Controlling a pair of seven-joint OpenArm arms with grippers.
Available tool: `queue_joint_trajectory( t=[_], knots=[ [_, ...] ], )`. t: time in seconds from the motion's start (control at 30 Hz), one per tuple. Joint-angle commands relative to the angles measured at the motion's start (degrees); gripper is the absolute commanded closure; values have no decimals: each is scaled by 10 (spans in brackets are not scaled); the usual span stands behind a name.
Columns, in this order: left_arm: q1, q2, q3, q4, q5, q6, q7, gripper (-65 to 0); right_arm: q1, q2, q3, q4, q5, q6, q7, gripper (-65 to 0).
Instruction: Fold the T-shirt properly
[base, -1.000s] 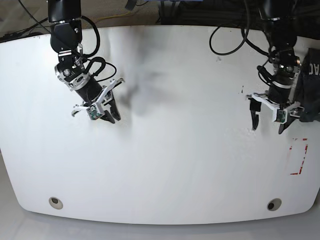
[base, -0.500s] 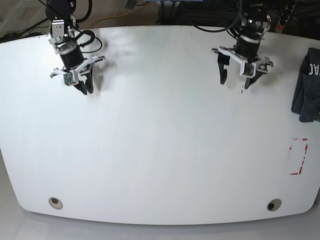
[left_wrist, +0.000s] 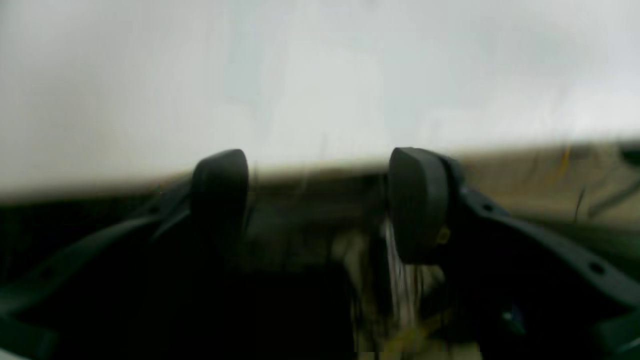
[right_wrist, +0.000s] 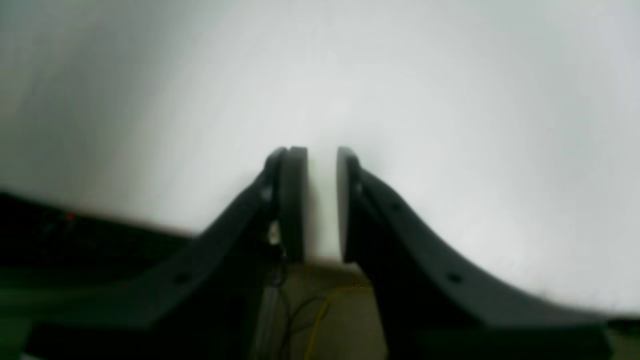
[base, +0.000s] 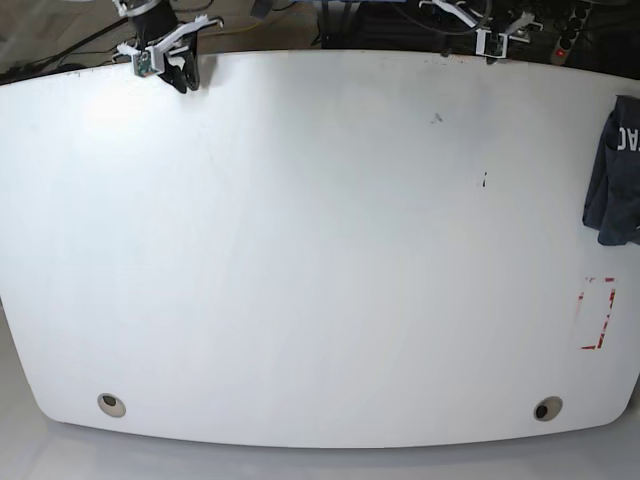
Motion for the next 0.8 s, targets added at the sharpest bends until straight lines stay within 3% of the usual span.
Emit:
queue_joint_trajectory(
  t=[0.0,0.13,0.33,0.67,0.77],
  knots=[
    [25,0,-3,8,-5,2,4,-406,-44,-4,2,8,6,5,12,-100],
    [53,-1,-3,-13,-5,2,35,-404,-114,-23,0,-19,5,5,13,-100],
    [51,-27,2,-129,-5,2,35,-403,-133,-44,-1,-117,3,5,14,-100],
    [-103,-60,13,-397,-3,2,35,-403,-1,-40,-1,-347,2,5,14,-100],
    [-167,-64,11,-488,-2,3,34,-403,48,-32,-2,-415,-32,5,14,-100]
  ],
)
